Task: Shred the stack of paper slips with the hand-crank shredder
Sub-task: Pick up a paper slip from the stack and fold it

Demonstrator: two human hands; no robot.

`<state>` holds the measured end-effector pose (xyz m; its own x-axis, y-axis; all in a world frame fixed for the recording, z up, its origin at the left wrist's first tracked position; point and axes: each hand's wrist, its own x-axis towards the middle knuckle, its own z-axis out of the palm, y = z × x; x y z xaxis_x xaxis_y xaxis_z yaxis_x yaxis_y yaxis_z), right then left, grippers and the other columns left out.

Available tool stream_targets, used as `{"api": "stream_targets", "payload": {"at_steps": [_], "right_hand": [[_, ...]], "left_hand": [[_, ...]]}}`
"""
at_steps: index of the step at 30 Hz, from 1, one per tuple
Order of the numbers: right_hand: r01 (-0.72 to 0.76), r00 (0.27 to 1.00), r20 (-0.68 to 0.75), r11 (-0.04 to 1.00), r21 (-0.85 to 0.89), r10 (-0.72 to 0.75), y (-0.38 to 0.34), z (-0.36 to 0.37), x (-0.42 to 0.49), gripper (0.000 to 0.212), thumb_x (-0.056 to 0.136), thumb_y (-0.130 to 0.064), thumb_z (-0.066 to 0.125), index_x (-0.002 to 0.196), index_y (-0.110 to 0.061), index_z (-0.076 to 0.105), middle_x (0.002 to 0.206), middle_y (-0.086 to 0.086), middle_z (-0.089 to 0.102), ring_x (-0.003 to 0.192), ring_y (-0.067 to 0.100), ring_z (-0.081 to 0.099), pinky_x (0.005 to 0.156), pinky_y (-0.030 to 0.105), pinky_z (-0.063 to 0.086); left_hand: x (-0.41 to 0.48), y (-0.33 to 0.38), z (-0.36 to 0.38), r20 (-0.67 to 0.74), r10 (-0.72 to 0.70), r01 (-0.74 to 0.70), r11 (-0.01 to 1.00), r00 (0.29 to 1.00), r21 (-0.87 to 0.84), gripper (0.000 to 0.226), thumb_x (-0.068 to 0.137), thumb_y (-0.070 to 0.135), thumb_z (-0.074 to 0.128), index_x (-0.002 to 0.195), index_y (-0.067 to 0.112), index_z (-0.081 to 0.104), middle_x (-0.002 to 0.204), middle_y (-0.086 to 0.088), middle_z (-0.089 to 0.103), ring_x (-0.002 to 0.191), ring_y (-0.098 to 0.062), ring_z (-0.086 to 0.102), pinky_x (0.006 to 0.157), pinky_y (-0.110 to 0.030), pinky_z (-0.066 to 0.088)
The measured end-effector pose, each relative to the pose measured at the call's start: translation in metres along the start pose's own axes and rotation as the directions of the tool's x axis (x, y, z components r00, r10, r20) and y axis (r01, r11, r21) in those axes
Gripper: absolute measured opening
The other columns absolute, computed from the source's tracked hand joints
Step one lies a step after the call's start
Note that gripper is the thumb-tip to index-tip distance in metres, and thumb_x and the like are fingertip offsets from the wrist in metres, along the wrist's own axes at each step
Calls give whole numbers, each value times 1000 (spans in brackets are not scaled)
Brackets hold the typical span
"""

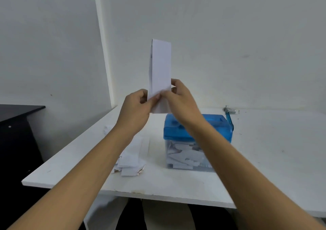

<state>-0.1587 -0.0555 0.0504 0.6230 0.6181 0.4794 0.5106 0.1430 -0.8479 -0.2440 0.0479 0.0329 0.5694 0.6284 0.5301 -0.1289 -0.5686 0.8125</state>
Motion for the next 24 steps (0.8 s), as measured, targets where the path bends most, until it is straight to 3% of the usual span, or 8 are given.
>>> {"api": "stream_targets", "payload": {"at_steps": [2,4,6,9,12,14,17,24], "right_hand": [[-11,1000,26,990,-140,15,6,-25,5,29,99,-19,51,127,-19,61,103,1,69,87,7,65,73,22,54],[2,1000,10,955,-295,1,15,-49,6,18,96,-16,57,106,-21,70,83,-3,71,58,-2,57,55,14,46],[-17,1000,-9,906,-422,14,24,-65,7,11,93,-17,63,91,-23,72,72,-8,67,50,0,52,51,13,41],[-48,999,-12,857,-513,48,34,-78,9,8,94,-17,65,93,-20,72,77,-9,69,63,1,61,54,9,41],[-71,996,0,819,-569,86,44,-81,8,8,95,-17,64,100,-19,70,87,-7,69,77,8,63,66,14,46],[-64,997,5,810,-583,83,48,-81,8,6,95,-18,64,96,-22,69,86,-8,68,78,9,62,73,20,51],[-52,997,12,813,-581,73,49,-80,8,6,96,-21,63,92,-24,66,83,-13,64,77,8,61,70,17,48],[-43,999,1,813,-580,53,53,-75,12,18,99,-30,59,88,-21,69,81,-7,66,77,13,61,79,28,52]], "left_hand": [[7,4,14,-22,-37,36,999,999,-19,24,98,40,61,94,16,65,90,3,69,79,-6,62,66,-17,50],[11,4,31,2,-70,70,997,998,-30,23,98,39,62,91,17,65,87,5,69,77,-4,63,60,-11,47],[11,1,45,47,-97,99,994,994,-47,21,98,38,63,92,18,67,88,7,71,79,-4,65,60,-9,48],[10,-7,60,120,-109,115,992,987,-44,17,97,36,64,89,21,68,89,7,72,83,-8,67,69,-16,51],[8,-15,64,164,-115,104,992,980,77,16,100,36,60,101,22,68,97,10,68,89,-7,63,75,-18,50],[7,-19,66,177,-120,98,987,977,126,15,101,36,56,104,24,65,97,13,65,89,-5,60,73,-15,48],[6,-20,67,173,-115,94,987,978,128,16,103,35,54,104,24,64,96,14,63,88,-3,59,72,-14,48],[1,-26,69,150,-96,81,992,984,99,28,104,33,51,106,14,70,101,0,69,94,-16,63,85,-26,55]]}}
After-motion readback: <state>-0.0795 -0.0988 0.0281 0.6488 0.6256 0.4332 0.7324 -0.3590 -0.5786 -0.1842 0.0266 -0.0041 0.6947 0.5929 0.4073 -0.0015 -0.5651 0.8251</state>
